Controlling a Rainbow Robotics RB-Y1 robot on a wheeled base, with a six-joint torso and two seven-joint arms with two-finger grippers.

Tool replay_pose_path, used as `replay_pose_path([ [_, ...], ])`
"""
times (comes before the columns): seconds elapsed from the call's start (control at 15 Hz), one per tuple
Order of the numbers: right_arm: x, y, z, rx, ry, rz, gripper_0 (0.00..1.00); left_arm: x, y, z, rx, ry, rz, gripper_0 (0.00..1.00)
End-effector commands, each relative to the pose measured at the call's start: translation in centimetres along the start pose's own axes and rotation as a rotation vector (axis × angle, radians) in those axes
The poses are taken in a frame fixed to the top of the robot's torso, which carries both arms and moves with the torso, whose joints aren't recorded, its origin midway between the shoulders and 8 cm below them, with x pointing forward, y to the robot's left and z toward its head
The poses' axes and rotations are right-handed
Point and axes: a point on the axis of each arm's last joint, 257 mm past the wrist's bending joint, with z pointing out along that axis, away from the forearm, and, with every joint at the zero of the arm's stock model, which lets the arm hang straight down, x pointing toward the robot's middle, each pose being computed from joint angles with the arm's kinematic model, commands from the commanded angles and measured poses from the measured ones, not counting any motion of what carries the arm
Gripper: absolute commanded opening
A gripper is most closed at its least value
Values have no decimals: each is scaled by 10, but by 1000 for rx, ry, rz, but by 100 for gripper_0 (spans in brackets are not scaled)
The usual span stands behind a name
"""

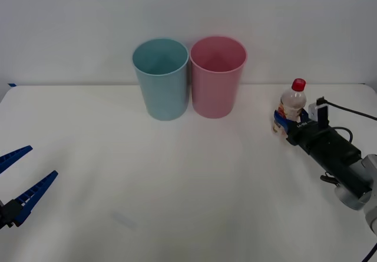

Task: Grasp the object on the table and drop it into the matching bin: aluminum can to the light blue bin, PET bottle to the pink bin.

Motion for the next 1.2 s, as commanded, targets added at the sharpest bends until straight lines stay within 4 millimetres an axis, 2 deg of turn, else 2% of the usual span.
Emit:
replay_pose_path([
  [0.07, -1, 2, 0, -6, -6, -2, 0, 0, 0, 0, 0, 0, 0, 100],
  [0.27, -8, 7, -7, -25, -36, 6, 0, 0, 0, 0, 0, 0, 0, 100],
  [0.6, -39, 15, -33, -41, -110, 11, 0, 0, 0, 0, 0, 0, 0, 100],
  [0.87, -72, 28, -54, -93, -158, 61, 0, 0, 0, 0, 0, 0, 0, 100],
  [1.2, -125, 49, -80, -192, -207, 141, 0, 0, 0, 0, 0, 0, 0, 100],
])
